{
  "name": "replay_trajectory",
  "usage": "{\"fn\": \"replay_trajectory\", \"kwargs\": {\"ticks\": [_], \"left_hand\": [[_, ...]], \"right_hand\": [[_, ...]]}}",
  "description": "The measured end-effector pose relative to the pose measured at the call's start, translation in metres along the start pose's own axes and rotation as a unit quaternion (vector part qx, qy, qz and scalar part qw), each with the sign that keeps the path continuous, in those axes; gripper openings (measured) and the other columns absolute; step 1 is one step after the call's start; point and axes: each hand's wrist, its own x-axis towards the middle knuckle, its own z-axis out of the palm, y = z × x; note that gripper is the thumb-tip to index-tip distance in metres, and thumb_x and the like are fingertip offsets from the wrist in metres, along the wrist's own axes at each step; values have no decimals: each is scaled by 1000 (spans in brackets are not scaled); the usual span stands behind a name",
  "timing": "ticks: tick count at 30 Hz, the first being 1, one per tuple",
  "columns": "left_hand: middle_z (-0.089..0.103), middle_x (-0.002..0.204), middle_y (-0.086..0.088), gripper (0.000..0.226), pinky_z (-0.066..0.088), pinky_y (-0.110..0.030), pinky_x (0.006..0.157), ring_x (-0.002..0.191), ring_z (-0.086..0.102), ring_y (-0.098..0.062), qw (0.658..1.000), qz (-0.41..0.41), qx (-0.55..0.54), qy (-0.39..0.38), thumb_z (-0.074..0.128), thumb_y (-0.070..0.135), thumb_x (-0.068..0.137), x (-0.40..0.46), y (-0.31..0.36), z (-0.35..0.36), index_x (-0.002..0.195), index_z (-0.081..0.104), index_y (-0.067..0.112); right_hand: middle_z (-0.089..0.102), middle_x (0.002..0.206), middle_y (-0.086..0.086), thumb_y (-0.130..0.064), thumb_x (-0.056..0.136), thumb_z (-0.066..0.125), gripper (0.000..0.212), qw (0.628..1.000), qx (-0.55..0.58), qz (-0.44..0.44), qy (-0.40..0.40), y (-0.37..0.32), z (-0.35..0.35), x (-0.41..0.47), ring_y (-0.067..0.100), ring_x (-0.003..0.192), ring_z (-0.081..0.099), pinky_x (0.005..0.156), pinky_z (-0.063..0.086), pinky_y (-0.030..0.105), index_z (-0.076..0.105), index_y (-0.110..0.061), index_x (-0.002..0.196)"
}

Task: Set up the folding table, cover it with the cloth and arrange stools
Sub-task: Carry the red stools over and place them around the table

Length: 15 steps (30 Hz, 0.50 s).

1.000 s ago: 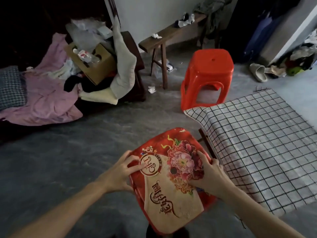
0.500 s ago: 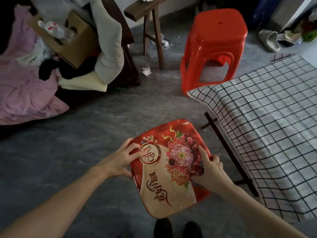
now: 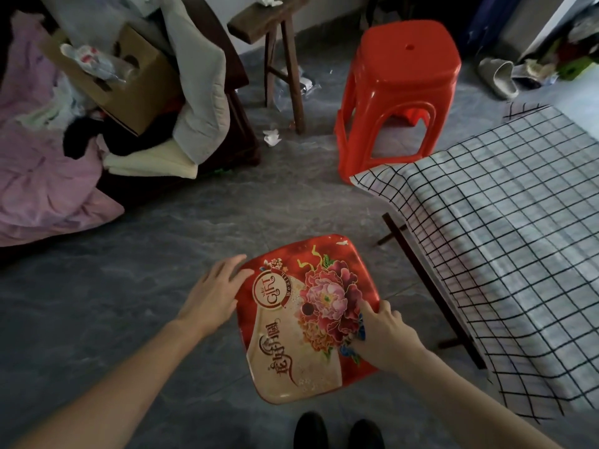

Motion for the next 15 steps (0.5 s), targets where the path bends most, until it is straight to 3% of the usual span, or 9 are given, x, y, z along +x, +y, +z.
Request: {"fn": "replay_trajectory", "kwargs": {"ticks": [3, 6, 11, 15], "left_hand": [[23, 153, 5, 58, 29, -35, 115, 138, 31, -17, 998, 53, -30, -16, 64, 22, 87, 4, 26, -34, 141, 43, 25], [31, 146, 8, 48, 33, -33, 111, 131, 38, -13, 994, 87, -63, 3, 60, 27, 88, 3, 57, -80, 134, 48, 28], [36, 139, 8, 47, 35, -34, 103, 125, 39, -15, 990, 130, -48, 6, 59, 33, 84, -17, 111, -169, 130, 47, 29], [39, 137, 7, 47, 31, -34, 107, 124, 40, -15, 982, 189, -21, 24, 60, 41, 84, -34, 165, -246, 129, 48, 31]], "right_hand": [[39, 135, 9, -42, 88, 56, 63, 999, 9, -9, 30, -18, -21, -18, 31, 124, 44, 90, 50, 46, 27, -27, 141], [44, 126, 6, -39, 88, 56, 53, 996, 26, -31, 80, -33, -58, -50, 29, 118, 49, 85, 50, 43, 35, -22, 134], [48, 125, 7, -38, 92, 50, 43, 986, -5, -24, 166, -28, -116, -132, 29, 111, 55, 74, 48, 41, 40, -19, 130], [44, 137, 7, -33, 92, 50, 51, 972, 19, 12, 236, 3, -155, -215, 28, 125, 47, 84, 52, 45, 36, -18, 138]]}}
